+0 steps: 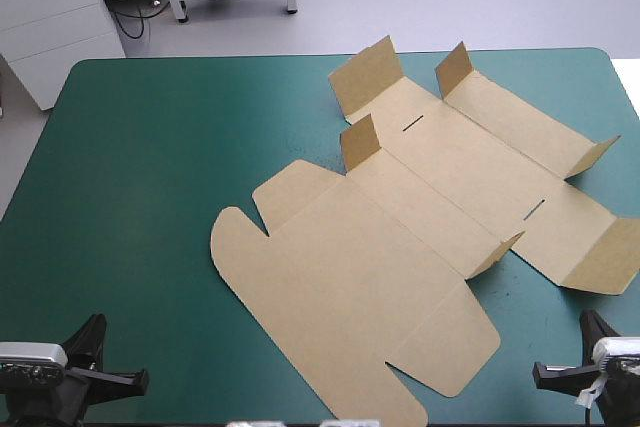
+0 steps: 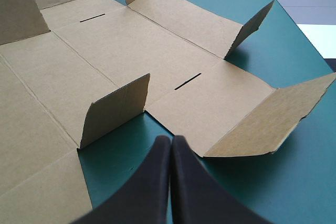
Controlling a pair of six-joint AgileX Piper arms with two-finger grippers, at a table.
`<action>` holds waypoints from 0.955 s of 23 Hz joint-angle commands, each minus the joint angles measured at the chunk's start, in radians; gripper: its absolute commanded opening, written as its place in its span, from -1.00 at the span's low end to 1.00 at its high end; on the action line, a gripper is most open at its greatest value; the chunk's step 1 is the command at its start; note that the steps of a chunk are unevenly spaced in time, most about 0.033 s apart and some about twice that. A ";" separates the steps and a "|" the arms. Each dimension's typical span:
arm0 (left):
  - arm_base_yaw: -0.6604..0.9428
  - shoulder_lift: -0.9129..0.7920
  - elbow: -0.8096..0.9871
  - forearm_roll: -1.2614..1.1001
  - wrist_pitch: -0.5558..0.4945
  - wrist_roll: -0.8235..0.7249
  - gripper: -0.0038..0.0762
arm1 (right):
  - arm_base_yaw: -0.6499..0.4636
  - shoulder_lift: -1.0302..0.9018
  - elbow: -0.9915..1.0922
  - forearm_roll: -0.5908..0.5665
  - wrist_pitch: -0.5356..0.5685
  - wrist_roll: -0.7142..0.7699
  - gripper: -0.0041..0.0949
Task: Fold the box
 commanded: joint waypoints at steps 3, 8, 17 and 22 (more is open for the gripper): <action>-0.004 -0.011 -0.022 -0.013 -0.072 -0.003 -0.98 | 0.005 -0.025 -0.025 -0.007 -0.082 -0.009 -0.95; -0.004 -0.011 -0.022 -0.013 -0.072 -0.003 -0.98 | 0.005 -0.025 -0.025 -0.007 -0.082 -0.009 -0.95; -0.004 -0.011 -0.022 -0.013 -0.072 -0.003 -0.98 | 0.005 -0.025 -0.025 -0.007 -0.082 -0.009 -0.12; -0.004 -0.011 -0.022 -0.013 -0.072 -0.003 -0.98 | 0.005 -0.025 -0.025 -0.007 -0.082 -0.009 0.57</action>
